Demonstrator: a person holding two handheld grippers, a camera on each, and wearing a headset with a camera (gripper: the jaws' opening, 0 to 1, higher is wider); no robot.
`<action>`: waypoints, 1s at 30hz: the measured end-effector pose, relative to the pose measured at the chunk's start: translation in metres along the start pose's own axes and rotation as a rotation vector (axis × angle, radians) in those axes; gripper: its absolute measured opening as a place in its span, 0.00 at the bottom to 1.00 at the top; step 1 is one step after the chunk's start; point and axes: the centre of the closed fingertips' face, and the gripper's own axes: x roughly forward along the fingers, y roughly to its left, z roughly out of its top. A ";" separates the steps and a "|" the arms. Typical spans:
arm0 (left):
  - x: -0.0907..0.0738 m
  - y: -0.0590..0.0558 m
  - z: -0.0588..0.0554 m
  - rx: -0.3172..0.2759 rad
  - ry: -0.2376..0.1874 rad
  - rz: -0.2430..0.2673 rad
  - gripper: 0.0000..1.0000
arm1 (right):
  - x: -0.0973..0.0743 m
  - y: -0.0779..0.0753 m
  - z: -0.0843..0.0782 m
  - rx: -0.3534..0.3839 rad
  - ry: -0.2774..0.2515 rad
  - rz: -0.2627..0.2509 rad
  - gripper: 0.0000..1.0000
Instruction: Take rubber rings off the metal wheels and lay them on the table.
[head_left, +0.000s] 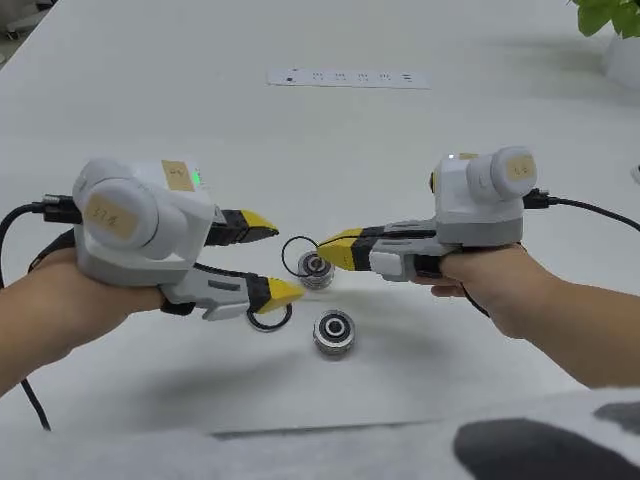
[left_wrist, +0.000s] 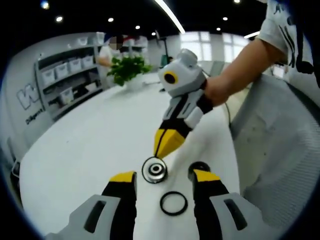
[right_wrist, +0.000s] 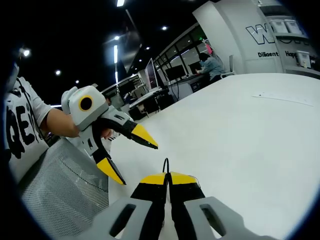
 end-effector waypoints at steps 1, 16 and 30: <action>-0.001 0.000 0.000 -0.003 -0.002 0.002 0.47 | 0.000 0.001 0.000 -0.001 0.000 0.001 0.00; -0.025 -0.001 -0.005 -0.027 -0.022 0.034 0.52 | 0.005 0.017 0.003 -0.002 0.006 0.038 0.00; -0.037 0.000 -0.020 -0.051 -0.011 0.054 0.58 | 0.014 0.029 -0.009 0.001 0.050 0.078 0.00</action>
